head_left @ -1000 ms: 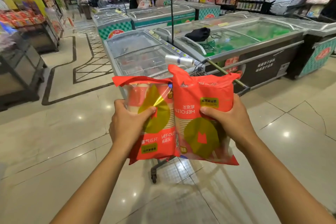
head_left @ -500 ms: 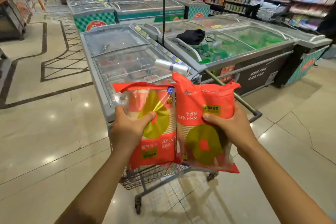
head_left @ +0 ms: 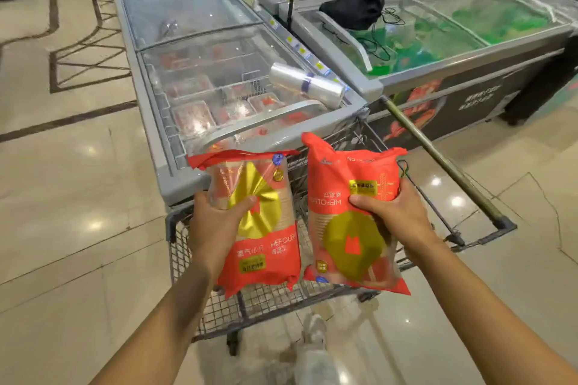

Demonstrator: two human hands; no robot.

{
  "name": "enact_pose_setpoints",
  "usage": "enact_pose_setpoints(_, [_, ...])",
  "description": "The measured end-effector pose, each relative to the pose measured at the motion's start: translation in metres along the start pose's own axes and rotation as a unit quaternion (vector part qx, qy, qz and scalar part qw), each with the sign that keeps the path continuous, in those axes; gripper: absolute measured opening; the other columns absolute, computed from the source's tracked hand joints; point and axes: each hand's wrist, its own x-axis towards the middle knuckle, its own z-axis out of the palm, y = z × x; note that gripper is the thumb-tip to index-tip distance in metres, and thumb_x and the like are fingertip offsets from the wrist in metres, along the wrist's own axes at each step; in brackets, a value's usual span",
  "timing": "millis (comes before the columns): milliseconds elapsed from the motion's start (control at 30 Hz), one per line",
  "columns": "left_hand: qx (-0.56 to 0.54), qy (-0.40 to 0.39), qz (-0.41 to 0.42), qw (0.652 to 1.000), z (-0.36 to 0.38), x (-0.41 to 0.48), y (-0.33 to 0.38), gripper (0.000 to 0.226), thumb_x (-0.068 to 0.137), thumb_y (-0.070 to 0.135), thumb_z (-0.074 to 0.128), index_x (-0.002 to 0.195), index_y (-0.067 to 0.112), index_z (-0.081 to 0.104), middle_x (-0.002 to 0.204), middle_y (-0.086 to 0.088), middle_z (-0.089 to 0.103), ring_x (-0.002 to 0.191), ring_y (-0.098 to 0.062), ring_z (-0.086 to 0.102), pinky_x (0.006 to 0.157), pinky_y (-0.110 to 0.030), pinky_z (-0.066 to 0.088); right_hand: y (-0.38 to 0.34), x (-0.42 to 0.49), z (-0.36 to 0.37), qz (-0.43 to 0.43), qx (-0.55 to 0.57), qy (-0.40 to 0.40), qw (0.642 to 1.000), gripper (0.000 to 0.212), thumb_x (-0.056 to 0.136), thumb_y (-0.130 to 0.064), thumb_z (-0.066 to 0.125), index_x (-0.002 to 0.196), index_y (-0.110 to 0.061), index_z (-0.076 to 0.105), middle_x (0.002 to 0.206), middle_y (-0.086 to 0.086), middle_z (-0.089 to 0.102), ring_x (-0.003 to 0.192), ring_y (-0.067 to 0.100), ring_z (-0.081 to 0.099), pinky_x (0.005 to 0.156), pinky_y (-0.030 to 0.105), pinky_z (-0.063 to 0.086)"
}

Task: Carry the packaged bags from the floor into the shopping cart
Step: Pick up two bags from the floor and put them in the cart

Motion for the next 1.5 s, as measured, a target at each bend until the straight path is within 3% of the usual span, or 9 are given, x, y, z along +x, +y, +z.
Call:
enact_pose_setpoints(300, [0.049, 0.049, -0.157, 0.985, 0.109, 0.111, -0.077, 0.072, 0.049, 0.069, 0.085, 0.102, 0.027, 0.060, 0.091, 0.005, 0.071, 0.082, -0.023, 0.071, 0.079, -0.045, 0.058, 0.121, 0.176, 0.063, 0.134, -0.028, -0.079, 0.987, 0.085, 0.038, -0.048, 0.095, 0.111, -0.013, 0.068, 0.094, 0.004, 0.078, 0.085, 0.024, 0.076, 0.081, 0.053, 0.062])
enact_pose_setpoints(533, [0.101, 0.060, -0.229, 0.966, 0.171, 0.160, -0.174, 0.055, 0.067, 0.052, 0.089, 0.105, 0.023, 0.061, 0.089, 0.010, 0.066, 0.088, -0.021, 0.065, 0.068, -0.029, 0.046, 0.220, 0.250, 0.126, 0.176, -0.156, -0.097, 0.967, 0.062, 0.054, -0.044, 0.095, 0.098, -0.016, 0.062, 0.093, -0.001, 0.073, 0.087, 0.023, 0.070, 0.078, 0.036, 0.055])
enact_pose_setpoints(700, [0.105, 0.055, -0.280, 0.953, 0.203, 0.194, -0.257, 0.098, 0.048, 0.076, 0.083, 0.124, 0.019, 0.061, 0.119, -0.005, 0.071, 0.109, -0.032, 0.067, 0.094, -0.042, 0.053, 0.293, 0.281, 0.172, 0.202, -0.228, -0.107, 0.947, 0.072, 0.067, -0.040, 0.093, 0.111, -0.017, 0.041, 0.107, 0.004, 0.063, 0.104, 0.028, 0.064, 0.081, 0.035, 0.047])
enact_pose_setpoints(867, [0.109, 0.067, -0.300, 0.945, 0.229, 0.224, -0.303, 0.084, 0.071, 0.054, 0.088, 0.135, 0.011, 0.055, 0.133, -0.011, 0.064, 0.122, -0.032, 0.060, 0.091, -0.034, 0.044, 0.351, 0.311, 0.210, 0.202, -0.272, -0.123, 0.933, 0.079, 0.066, -0.045, 0.092, 0.126, -0.015, 0.051, 0.123, 0.012, 0.068, 0.115, 0.034, 0.064, 0.092, 0.041, 0.050])
enact_pose_setpoints(967, [0.080, 0.065, -0.319, 0.942, 0.237, 0.236, -0.328, 0.058, 0.075, 0.046, 0.088, 0.116, 0.022, 0.055, 0.111, -0.003, 0.067, 0.105, -0.027, 0.064, 0.090, -0.033, 0.048, 0.372, 0.326, 0.223, 0.176, -0.271, -0.140, 0.936, 0.073, 0.075, -0.040, 0.088, 0.130, -0.009, 0.051, 0.124, 0.014, 0.067, 0.116, 0.034, 0.063, 0.093, 0.041, 0.049])
enact_pose_setpoints(1033, [0.061, 0.054, -0.305, 0.949, 0.241, 0.245, -0.347, 0.065, 0.068, 0.063, 0.085, 0.109, 0.023, 0.055, 0.106, 0.001, 0.070, 0.099, -0.025, 0.067, 0.092, -0.039, 0.054, 0.384, 0.330, 0.226, 0.158, -0.282, -0.147, 0.935, 0.073, 0.083, -0.038, 0.082, 0.138, -0.005, 0.045, 0.129, 0.017, 0.063, 0.121, 0.036, 0.060, 0.097, 0.042, 0.048])
enact_pose_setpoints(1167, [0.117, -0.008, -0.275, 0.954, 0.239, 0.263, -0.405, 0.129, 0.045, 0.103, 0.057, 0.143, 0.020, 0.044, 0.132, -0.010, 0.065, 0.120, -0.036, 0.063, 0.102, -0.054, 0.051, 0.384, 0.327, 0.223, 0.141, -0.324, -0.154, 0.923, 0.060, 0.095, -0.031, 0.068, 0.142, -0.004, 0.041, 0.136, 0.020, 0.058, 0.127, 0.040, 0.054, 0.101, 0.044, 0.044])
enact_pose_setpoints(1333, [0.251, -0.139, -0.154, 0.945, 0.208, 0.229, -0.306, 0.096, 0.080, 0.058, 0.063, 0.161, 0.026, 0.022, 0.137, 0.005, 0.057, 0.124, -0.025, 0.059, 0.106, -0.046, 0.049, 0.328, 0.294, 0.204, 0.103, -0.401, -0.190, 0.890, 0.048, 0.098, -0.038, 0.059, 0.136, -0.012, 0.044, 0.137, 0.016, 0.056, 0.127, 0.039, 0.053, 0.097, 0.048, 0.047])
enact_pose_setpoints(1500, [0.414, -0.158, -0.016, 0.896, 0.172, 0.187, -0.198, 0.080, 0.083, 0.071, 0.050, 0.149, 0.027, 0.040, 0.149, -0.002, 0.053, 0.129, -0.027, 0.056, 0.105, -0.047, 0.049, 0.215, 0.242, 0.176, -0.005, -0.489, -0.199, 0.849, 0.056, 0.097, -0.047, 0.056, 0.142, -0.015, 0.044, 0.141, 0.013, 0.054, 0.131, 0.037, 0.050, 0.100, 0.046, 0.044])
